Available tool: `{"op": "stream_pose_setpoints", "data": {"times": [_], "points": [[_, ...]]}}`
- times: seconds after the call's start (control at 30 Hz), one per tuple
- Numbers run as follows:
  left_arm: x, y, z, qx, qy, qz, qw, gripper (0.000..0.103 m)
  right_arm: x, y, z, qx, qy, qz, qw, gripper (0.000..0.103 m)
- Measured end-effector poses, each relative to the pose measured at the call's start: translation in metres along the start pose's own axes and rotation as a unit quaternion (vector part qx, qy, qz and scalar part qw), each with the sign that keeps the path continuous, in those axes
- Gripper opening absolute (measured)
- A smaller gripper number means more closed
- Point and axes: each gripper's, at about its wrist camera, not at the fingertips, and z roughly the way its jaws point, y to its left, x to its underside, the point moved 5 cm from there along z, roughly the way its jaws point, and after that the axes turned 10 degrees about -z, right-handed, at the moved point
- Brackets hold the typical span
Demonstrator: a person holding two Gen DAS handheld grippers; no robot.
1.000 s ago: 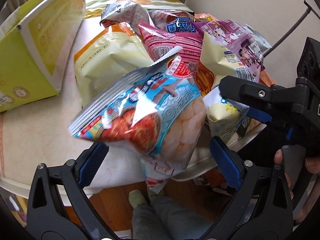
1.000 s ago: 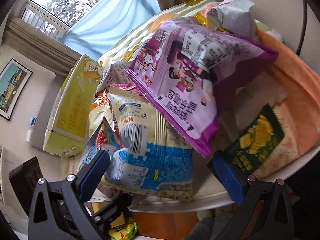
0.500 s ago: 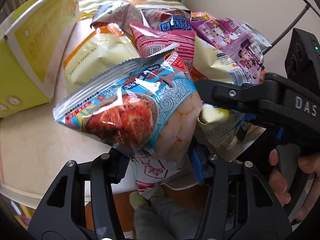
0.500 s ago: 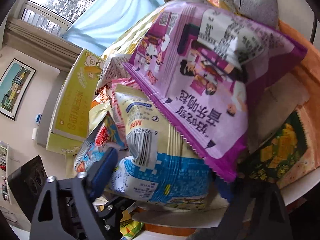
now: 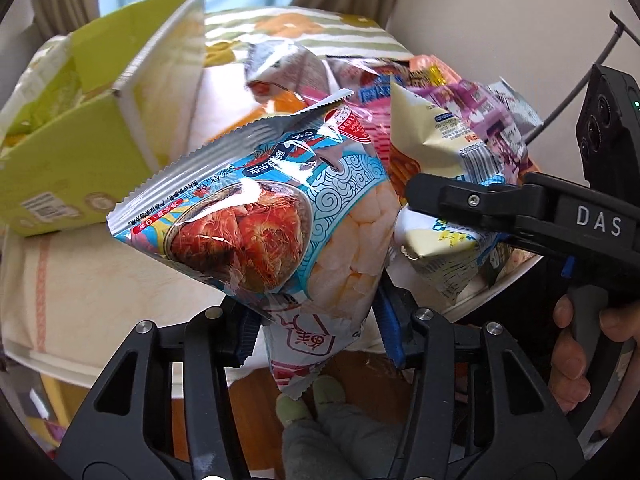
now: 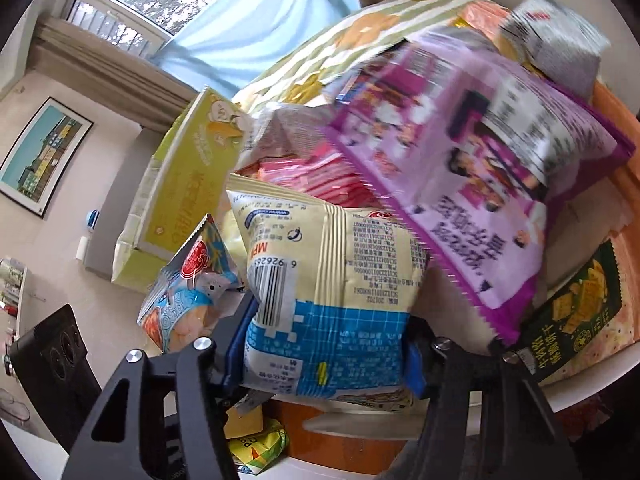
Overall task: Organize snacks
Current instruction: 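Carry the shrimp-chip bag into the box and open the left tool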
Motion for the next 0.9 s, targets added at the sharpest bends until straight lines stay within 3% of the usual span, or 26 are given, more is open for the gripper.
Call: {"op": "stream_pose_setpoints", "data": {"times": [0.4, 0.67, 0.9], "points": [[-0.021, 0.035, -0.080, -0.033, -0.065, -0.051, 0.9960, 0.046, -0.029, 0.065, -0.026, -0.026, -0.005, -0.073, 0.997, 0.057], [-0.069, 0.068, -0.127, -0.050, -0.117, -0.080, 0.9886, 0.046, -0.067, 0.117, -0.033, -0.029, -0.020, -0.142, 0.989, 0.057], [-0.122, 0.130, -0.147, -0.063, -0.139, -0.087, 0.9844, 0.046, -0.084, 0.152, -0.025, -0.020, -0.034, -0.184, 0.982, 0.057]]}}
